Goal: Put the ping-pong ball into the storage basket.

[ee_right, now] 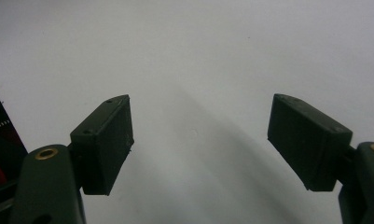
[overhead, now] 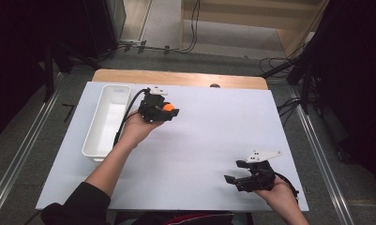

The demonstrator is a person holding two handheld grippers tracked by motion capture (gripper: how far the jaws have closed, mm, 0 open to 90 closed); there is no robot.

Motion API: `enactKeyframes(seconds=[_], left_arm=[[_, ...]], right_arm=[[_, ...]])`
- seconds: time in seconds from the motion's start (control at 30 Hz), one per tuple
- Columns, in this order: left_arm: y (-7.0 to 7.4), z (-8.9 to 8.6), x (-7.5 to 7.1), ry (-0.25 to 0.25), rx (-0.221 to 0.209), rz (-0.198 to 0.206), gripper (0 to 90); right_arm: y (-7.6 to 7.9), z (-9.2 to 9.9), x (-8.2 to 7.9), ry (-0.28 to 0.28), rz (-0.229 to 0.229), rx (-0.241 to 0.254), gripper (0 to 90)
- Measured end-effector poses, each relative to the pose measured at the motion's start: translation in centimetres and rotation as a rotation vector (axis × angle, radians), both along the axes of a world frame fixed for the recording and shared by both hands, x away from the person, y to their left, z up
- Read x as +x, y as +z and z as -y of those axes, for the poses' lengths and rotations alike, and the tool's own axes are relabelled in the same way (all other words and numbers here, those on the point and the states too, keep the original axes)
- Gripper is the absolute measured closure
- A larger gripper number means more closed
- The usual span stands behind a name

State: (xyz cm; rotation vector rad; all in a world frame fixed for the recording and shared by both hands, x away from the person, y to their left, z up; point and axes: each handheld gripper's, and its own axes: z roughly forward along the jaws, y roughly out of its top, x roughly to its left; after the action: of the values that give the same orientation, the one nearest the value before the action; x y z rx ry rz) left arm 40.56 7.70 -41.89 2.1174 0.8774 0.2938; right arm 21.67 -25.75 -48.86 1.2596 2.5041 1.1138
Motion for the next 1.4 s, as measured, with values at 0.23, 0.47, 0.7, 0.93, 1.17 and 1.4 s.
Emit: enactKeyframes(seconds=[0.23,0.47,0.7,0.93,1.17,1.4], left_arm=[[0.5,-0.5,-0.5,0.010,0.021,0.021,49.1],[0.7,-1.1,-0.5,0.019,0.015,0.017,49.1],[1.1,-1.3,-0.7,0.027,0.010,0.027,49.1],[1.5,-1.9,-0.7,0.047,-0.007,0.016,49.1],[1.9,-2.3,-0.8,0.059,0.002,0.027,49.1],[2.2,-3.2,-0.7,0.080,-0.006,0.016,49.1]], right_arm=[[0.0,-0.2,0.0,0.005,-0.003,-0.002,20.7],[0.0,-0.2,0.0,0.006,-0.003,-0.003,20.7],[0.0,-0.2,0.0,0.004,-0.004,0.002,20.7],[0.1,-0.1,-0.1,0.005,0.000,0.001,20.7],[0.1,-0.1,-0.1,0.005,0.003,0.002,20.7],[0.1,-0.1,0.0,0.002,-0.001,0.005,20.7]])
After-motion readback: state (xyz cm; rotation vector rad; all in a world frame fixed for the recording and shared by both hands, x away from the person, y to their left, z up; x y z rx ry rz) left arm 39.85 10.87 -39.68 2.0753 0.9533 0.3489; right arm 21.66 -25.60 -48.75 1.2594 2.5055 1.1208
